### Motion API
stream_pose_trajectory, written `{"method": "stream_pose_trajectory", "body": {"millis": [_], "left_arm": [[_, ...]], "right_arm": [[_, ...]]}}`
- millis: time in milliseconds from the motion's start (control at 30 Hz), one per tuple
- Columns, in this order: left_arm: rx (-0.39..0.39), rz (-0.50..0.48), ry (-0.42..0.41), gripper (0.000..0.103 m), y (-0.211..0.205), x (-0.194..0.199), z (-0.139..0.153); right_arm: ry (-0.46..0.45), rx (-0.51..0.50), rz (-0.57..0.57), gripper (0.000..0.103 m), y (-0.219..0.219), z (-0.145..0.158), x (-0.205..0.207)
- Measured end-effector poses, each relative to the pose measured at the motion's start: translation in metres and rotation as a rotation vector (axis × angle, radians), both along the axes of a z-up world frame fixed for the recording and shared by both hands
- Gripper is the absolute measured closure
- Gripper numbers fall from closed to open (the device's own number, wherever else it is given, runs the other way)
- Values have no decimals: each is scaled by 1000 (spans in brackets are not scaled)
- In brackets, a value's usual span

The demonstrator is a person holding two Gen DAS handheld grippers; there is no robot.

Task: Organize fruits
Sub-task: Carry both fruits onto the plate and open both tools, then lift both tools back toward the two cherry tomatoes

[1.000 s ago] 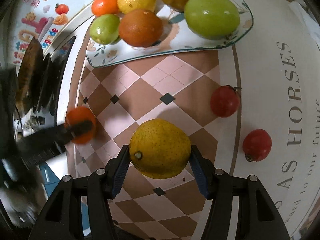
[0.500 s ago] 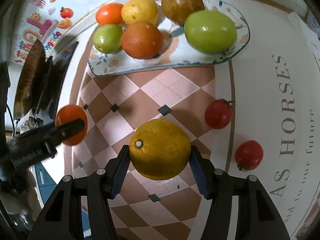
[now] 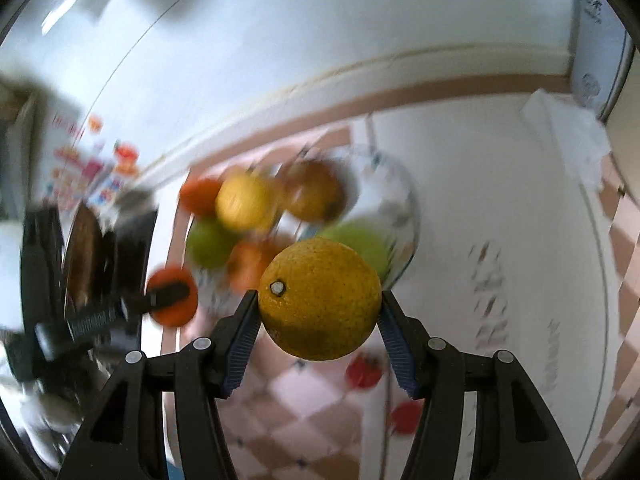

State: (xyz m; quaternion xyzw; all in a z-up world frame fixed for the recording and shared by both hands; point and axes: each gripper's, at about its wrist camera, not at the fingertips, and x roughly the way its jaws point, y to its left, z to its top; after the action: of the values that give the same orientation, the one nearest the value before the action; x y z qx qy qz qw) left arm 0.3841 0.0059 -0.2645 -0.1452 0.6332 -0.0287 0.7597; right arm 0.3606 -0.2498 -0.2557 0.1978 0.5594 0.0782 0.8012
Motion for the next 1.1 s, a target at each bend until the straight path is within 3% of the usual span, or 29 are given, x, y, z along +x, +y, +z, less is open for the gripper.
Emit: {"method": "stream_pose_trajectory", "body": {"millis": [267,600,633,700,800,933,1000,1100], "left_arm": [[-9,27,23,40,-2,0,-17],[-28,57,69,39,0,4,-21],[-33,62,73,39,0,4,-21],[-36,59,77,39,2,6,-21],[-19,47,65,39,1,5,-18],[-4,31,38,22,-1,4,-7],[19,21,26,13,0,5,-1],[54,17,5,10,3,3,8]], "right_arm": [[55,-33,-38,42,-22,-29,60],[117,-40,-3,41,-7,-50,79],[122,-41,-9,39,-8,-51,78],[125,-47,-19,25,-10,-51,77],[96,-100,-30,23,-11,-42,73],[69,-132,-11,23,-6,-26,64],[50,-157,6,15,0,-14,56],[17,-212,35,10,13,3,42]]}}
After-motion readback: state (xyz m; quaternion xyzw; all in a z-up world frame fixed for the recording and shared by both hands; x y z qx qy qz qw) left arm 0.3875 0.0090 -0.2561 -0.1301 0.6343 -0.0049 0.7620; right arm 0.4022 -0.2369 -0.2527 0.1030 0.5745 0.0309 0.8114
